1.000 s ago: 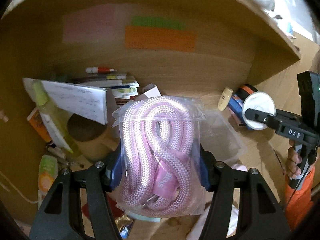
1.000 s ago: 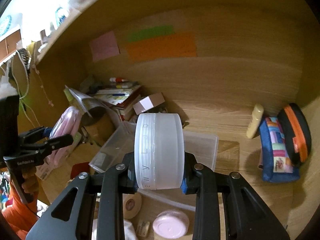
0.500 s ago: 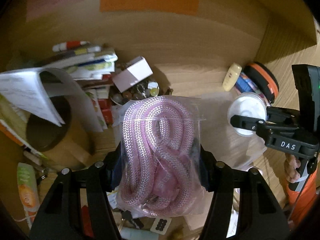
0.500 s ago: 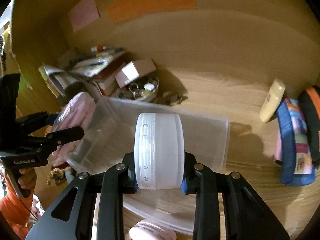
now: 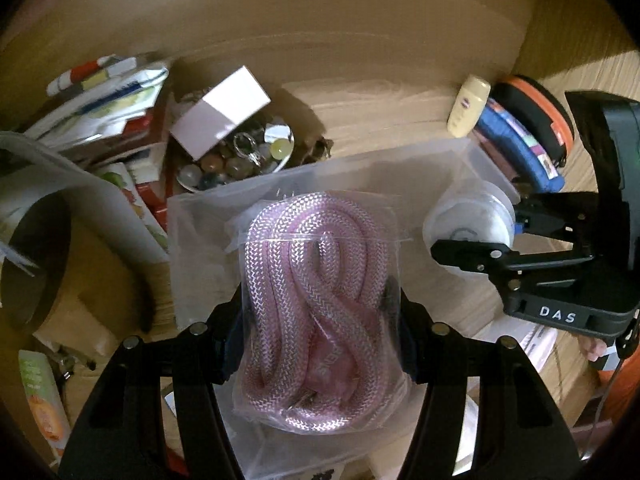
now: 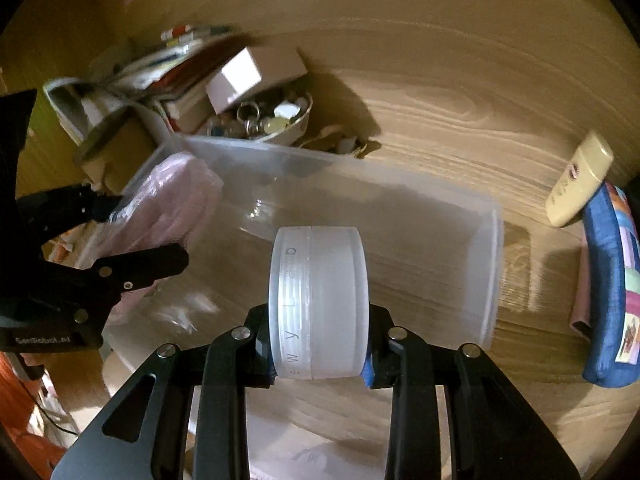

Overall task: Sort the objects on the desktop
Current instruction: 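Carry the pink rope and white roll into the clear box and release both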

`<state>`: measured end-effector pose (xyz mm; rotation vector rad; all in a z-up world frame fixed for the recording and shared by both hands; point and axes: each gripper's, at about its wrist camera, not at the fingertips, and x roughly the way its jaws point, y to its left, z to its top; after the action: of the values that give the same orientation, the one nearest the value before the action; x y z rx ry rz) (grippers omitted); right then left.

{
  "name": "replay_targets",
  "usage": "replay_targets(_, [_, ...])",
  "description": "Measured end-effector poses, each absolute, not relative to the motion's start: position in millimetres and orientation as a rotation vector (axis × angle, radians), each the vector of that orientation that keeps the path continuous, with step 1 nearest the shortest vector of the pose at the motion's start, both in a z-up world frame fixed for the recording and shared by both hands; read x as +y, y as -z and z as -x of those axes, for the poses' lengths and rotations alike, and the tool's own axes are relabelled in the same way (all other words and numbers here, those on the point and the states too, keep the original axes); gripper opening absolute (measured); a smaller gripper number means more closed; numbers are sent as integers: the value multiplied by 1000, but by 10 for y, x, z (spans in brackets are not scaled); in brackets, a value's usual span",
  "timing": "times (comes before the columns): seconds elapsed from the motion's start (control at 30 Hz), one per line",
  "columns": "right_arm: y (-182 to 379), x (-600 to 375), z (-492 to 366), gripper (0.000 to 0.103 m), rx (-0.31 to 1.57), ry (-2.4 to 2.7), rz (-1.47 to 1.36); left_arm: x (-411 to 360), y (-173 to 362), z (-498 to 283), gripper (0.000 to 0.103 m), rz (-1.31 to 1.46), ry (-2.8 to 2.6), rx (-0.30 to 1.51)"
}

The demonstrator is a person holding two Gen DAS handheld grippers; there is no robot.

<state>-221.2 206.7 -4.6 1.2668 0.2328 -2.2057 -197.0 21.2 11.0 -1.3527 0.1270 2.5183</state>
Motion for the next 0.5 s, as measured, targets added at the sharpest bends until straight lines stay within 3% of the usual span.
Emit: replay_targets(0.5, [206,1849,2220,27,399,2225,-1308,315,15,2009,62,1417,-2497,242])
